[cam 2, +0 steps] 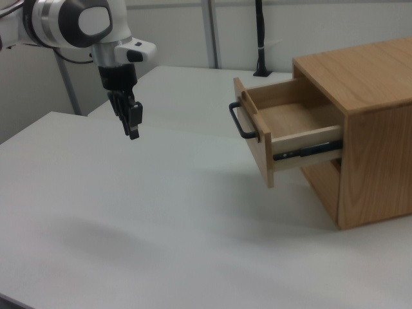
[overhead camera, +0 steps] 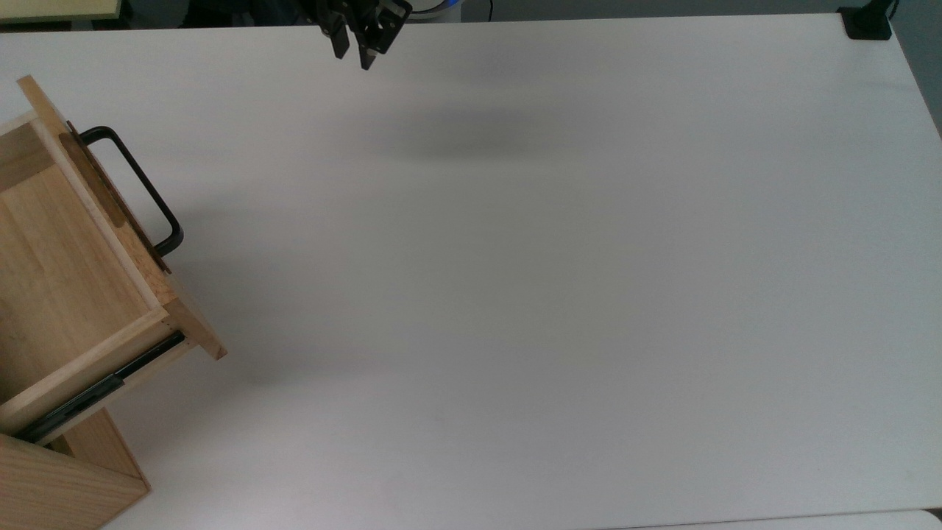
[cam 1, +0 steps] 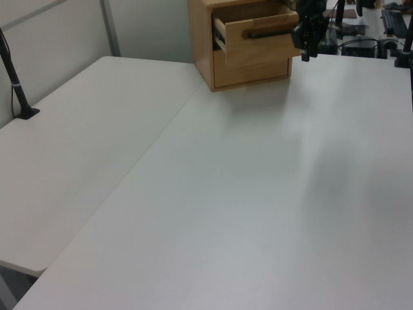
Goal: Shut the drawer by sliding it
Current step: 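Move the gripper toward the open wooden drawer's black handle, then lower the gripper to the drawer front beside the black handle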
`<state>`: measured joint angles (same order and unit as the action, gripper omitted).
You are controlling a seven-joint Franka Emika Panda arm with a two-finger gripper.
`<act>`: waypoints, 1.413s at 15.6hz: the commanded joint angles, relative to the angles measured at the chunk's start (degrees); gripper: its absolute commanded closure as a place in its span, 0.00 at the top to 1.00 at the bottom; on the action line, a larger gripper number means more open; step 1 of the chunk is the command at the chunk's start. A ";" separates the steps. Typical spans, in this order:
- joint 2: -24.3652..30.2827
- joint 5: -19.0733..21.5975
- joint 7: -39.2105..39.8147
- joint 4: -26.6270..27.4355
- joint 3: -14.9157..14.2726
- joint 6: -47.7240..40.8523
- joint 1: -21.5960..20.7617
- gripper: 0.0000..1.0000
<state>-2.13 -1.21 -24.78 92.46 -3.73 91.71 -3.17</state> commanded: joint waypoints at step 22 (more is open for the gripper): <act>-17.64 -14.78 -24.26 -13.35 -2.07 31.15 12.66 0.02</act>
<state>-17.36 -12.71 -47.91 80.74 -4.54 119.28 9.30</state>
